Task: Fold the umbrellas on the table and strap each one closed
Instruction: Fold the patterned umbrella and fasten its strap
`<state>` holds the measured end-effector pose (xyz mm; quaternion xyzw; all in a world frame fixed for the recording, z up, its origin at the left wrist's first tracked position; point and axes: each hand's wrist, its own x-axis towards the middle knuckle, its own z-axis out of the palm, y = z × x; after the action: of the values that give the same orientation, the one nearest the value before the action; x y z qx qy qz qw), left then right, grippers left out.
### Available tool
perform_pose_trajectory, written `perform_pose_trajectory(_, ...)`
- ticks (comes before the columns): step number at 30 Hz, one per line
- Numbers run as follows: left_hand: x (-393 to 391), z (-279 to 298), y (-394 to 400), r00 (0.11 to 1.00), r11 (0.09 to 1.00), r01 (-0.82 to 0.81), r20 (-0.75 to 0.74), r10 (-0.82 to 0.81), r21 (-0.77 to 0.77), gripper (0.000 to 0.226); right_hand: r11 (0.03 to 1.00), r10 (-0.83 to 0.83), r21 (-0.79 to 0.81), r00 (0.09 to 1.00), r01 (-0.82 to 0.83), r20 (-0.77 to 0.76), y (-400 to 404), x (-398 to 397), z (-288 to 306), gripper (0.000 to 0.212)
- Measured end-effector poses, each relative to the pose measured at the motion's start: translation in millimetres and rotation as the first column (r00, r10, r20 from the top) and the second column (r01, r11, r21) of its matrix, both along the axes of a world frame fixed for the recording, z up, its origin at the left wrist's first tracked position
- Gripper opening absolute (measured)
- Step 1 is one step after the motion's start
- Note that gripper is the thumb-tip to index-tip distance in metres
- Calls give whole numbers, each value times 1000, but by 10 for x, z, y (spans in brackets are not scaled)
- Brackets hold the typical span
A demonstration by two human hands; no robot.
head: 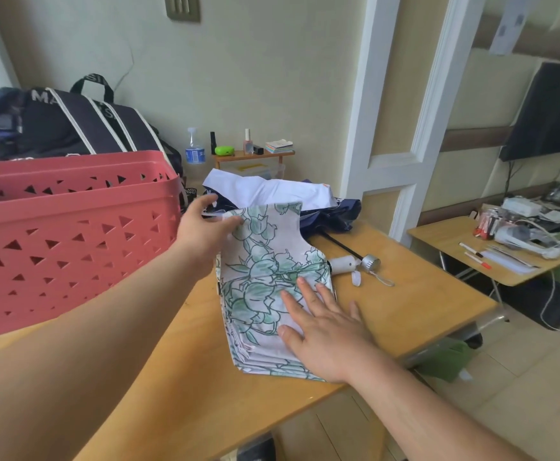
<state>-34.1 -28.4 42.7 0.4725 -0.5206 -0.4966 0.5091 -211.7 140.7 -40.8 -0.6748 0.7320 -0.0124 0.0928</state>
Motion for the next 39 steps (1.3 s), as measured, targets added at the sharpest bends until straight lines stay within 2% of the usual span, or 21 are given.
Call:
perform_pose_trajectory(2, -15, 143, -19, 985, 999, -20, -171, 24, 26, 56, 1000, 4, 9, 1000, -4, 6, 5, -7, 12, 63)
perform_pose_trajectory(3, -25, 191, -25, 977, 999, -34, -211, 42, 42, 51, 1000, 6, 16, 1000, -6, 9, 9, -10, 20, 63)
perform_pose_trajectory(10, -51, 143, -37, 932, 980, -22, -350, 91, 197, 20, 1000, 14, 23, 1000, -15, 27, 19, -14, 27, 58)
perform_pose_trajectory(14, -76, 223, -166, 946, 986, -80, -302, 121, 145, 19, 1000, 15, 16, 999, -16, 34, 21, -14, 32, 57)
perform_pose_trajectory(17, -126, 173, -168, 986, 996, -75, -148, 81, 49, 10, 1000, 14, 15, 999, -15, 35, 28, -11, 32, 57)
perform_pose_trajectory(20, -66, 70, -177, 998, 996, 63, -33, -61, 64, 30, 1000, 10, 10, 999, -11, 34, 38, -2, 37, 57)
perform_pose_trajectory(23, 5, 93, -214, 994, 999, 33, 104, -29, -43, 39, 1000, 12, 12, 1000, -12, 23, 33, 6, 34, 58)
perform_pose_trajectory(25, -2, 167, -229, 999, 999, 18, 42, -16, -45, 34, 1000, 14, 15, 1000, -15, 21, 29, 1, 33, 58)
perform_pose_trajectory(28, -90, 178, -176, 993, 995, 86, -90, -81, 52, 25, 1000, 16, 26, 1000, -17, 25, 27, -5, 41, 57)
perform_pose_trajectory(31, -111, 50, -151, 989, 984, 144, -31, -142, 102, 17, 1000, 19, 22, 1000, -19, 21, 33, -2, 47, 57)
perform_pose_trajectory(34, -47, 72, -234, 999, 998, 42, -14, -41, 57, 8, 1000, 22, 21, 999, -22, 24, 34, -3, 52, 57)
perform_pose_trajectory(37, -74, 156, -266, 1000, 1000, -6, -22, 5, -22, 8, 1000, 21, 21, 999, -22, 25, 39, -7, 54, 57)
perform_pose_trajectory(39, -108, 133, -239, 999, 999, 32, -28, -33, -31, 17, 1000, 21, 20, 1000, -22, 22, 38, -5, 46, 57)
